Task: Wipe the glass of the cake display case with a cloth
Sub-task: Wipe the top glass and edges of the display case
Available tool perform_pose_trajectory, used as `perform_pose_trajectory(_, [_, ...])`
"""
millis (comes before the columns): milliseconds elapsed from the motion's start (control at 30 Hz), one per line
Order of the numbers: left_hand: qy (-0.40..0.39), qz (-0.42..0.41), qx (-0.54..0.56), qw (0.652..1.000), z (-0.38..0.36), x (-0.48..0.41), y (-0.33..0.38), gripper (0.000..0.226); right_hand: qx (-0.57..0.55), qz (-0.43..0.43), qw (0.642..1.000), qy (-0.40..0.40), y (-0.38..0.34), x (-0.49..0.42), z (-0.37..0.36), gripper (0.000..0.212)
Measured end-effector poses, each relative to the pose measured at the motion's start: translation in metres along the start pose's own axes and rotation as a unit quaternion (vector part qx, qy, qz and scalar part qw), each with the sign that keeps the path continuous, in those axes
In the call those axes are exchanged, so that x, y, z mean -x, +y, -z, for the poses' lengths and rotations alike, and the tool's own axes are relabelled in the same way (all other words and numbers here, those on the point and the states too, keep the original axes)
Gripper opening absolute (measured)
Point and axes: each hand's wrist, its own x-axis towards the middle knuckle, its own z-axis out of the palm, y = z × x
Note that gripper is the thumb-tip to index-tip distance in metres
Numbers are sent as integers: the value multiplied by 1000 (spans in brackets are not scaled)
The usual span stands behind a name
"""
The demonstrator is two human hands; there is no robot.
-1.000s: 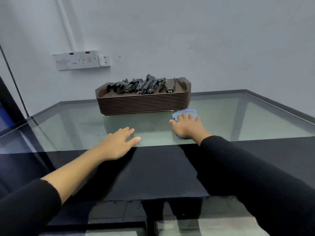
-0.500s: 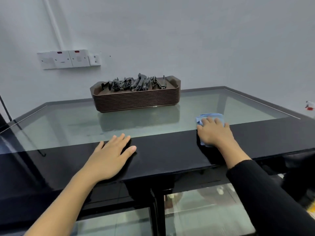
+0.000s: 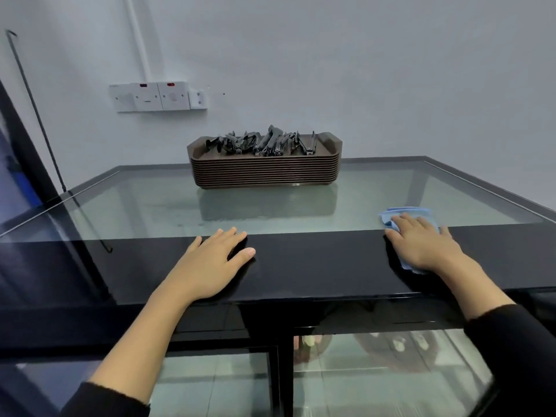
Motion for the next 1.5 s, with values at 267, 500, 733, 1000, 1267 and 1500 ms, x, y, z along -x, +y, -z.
perform_pose_trajectory(267, [3, -12, 129, 992, 14, 2, -11, 44, -19, 280, 958, -53, -134, 69, -18, 56])
perform_pose_trajectory(500, [32, 65, 127, 989, 61, -26, -106, 52, -8, 99, 992, -81, -94, -6, -5, 56])
perform_pose_trajectory(733, [-24, 71, -14, 997, 57, -96, -158, 67, -13, 150, 986, -68, -219, 8, -29, 59])
perform_pose_trajectory(1000, [-27, 30, -51, 998, 45, -100, -173, 70, 9, 154, 982, -108, -160, 25, -10, 67])
perform_pose_trajectory(1267, [-28, 50, -67, 996, 43, -104, -166, 71, 9, 93, 993, -65, -260, -98, -46, 68])
perform_pose_trajectory(1500, [-38, 44, -53, 997, 45, -102, -167, 70, -7, 353, 929, -109, -241, 19, -24, 72])
